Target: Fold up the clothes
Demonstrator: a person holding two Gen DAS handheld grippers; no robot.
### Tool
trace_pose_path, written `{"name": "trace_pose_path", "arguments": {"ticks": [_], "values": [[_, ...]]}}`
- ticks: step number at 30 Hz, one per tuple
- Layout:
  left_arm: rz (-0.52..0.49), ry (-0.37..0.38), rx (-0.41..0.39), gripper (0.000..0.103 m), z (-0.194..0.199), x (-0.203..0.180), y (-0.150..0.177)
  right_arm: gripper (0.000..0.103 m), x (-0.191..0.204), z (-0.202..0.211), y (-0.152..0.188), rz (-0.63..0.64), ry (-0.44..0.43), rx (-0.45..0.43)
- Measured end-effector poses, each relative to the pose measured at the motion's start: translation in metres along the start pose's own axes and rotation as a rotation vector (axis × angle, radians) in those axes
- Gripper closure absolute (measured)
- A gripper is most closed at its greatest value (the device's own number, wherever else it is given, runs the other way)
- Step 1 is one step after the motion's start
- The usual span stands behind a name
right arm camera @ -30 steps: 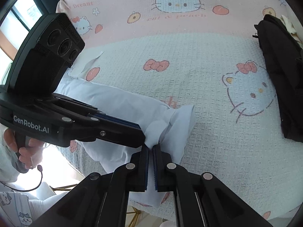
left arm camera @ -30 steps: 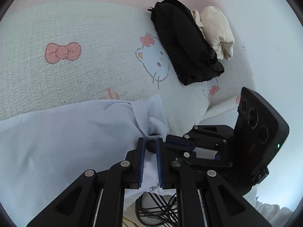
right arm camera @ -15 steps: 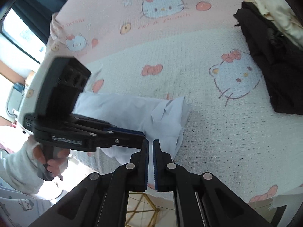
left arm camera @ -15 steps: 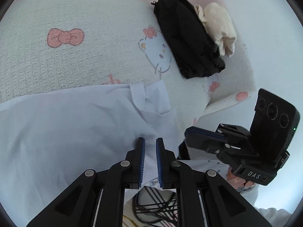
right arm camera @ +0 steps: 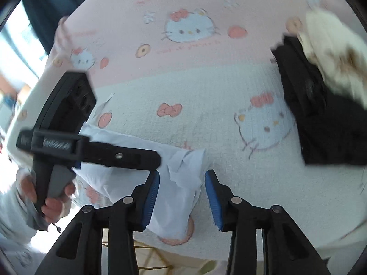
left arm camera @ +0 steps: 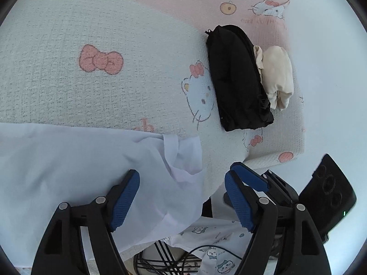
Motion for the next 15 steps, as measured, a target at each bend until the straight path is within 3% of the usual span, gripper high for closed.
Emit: {"name": "trace_pose_path", "arguments": {"ticks": [3, 8, 10, 12, 15], "values": [[-0.01, -0.011, -0.005, 0.028, 0.005, -0.003, -0.003, 0.063, 0.016, -0.007, -0.001, 0.128, 0.034, -0.012], [-0.027, -0.016, -0.007, 0.028, 0.012, -0.006, -0.003, 0.064, 0.023, -0.034, 0.0, 0.2, 0.066, 0.078], [-0.016, -0.008, -0.002, 0.028, 0.012, -0.005, -0.003, 0.092, 0.023, -0.044, 0.003, 0.19, 0.078, 0.14], [0.003, 0.009, 0.004, 0.028, 0.011, -0.004, -0.002, 0.095, 0.019, -0.045, 0.005, 0.149, 0.079, 0.168], [0.026, 0.033, 0.017, 0.028, 0.007, -0.004, 0.0, 0.097, 0.019, -0.036, 0.005, 0.104, 0.004, 0.166]]}}
Point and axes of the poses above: each gripper's, at about its wrist camera, not at the fingertips, and z roughly against the way its jaws point, x to its left, y to its underside, the point moved 6 cm from there along -z, roughly the way its jaws point, and after that the axes turned 11 degrees about y, right-handed, at the moved point
